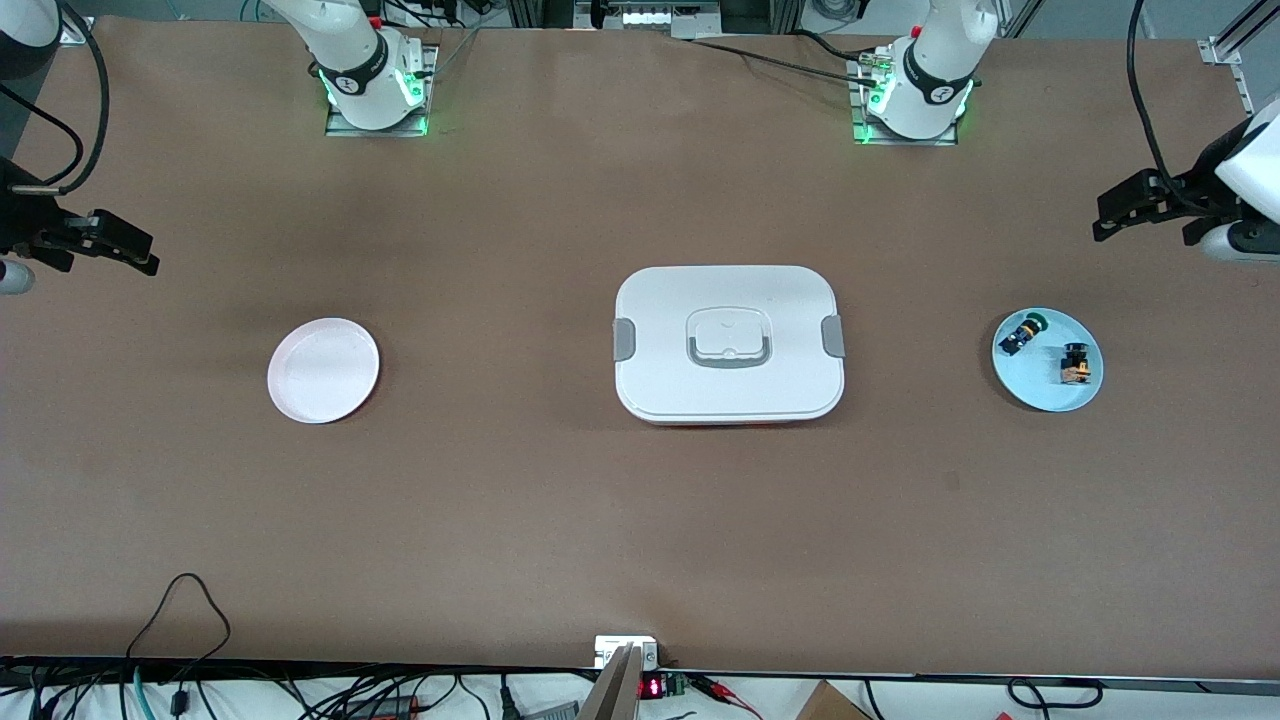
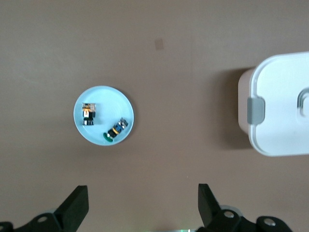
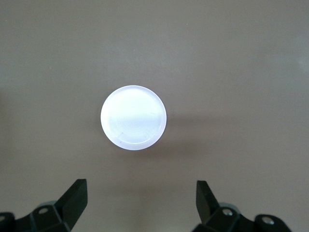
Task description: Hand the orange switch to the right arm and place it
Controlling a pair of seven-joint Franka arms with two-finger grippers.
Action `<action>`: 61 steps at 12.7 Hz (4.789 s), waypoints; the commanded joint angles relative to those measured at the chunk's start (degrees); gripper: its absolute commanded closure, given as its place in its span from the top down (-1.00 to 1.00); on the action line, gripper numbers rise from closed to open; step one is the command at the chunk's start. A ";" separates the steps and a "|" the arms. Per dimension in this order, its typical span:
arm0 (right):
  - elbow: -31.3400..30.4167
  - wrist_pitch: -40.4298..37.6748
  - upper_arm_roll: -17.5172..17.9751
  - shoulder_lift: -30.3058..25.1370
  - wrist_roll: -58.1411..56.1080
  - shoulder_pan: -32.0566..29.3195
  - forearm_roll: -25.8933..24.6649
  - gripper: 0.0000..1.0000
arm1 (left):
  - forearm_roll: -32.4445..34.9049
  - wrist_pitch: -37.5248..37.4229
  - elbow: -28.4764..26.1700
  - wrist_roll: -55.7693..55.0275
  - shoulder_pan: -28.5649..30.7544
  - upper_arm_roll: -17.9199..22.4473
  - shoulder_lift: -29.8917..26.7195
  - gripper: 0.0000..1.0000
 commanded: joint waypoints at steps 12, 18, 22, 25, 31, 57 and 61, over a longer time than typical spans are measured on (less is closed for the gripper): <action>1.40 -0.99 0.06 0.59 -0.44 0.00 0.81 1.00 | 3.92 7.20 -6.83 60.97 11.68 -0.04 12.49 1.00; 1.48 -1.25 0.06 1.20 -0.17 3.43 -0.07 1.00 | 4.01 32.40 -20.53 91.38 17.13 -0.12 13.47 1.00; 1.48 -1.25 0.06 1.47 -0.35 3.34 0.02 1.00 | 3.92 43.77 -25.74 104.05 18.64 -0.39 16.98 1.00; 1.40 -1.34 0.06 1.73 0.00 3.51 0.02 1.00 | 3.13 46.58 -25.57 111.62 18.81 -1.62 20.85 1.00; 1.40 -1.96 0.06 2.61 -0.88 3.60 0.11 1.00 | 0.93 51.07 -25.74 116.12 26.62 -5.74 25.07 1.00; 1.66 -3.27 0.14 2.61 -0.52 5.18 0.99 1.00 | -0.92 55.91 -24.25 117.52 33.23 -11.46 30.61 0.66; 1.57 -3.98 0.49 2.69 -0.18 5.62 7.56 1.00 | -1.00 55.91 -23.72 118.75 33.14 -11.46 30.70 -0.56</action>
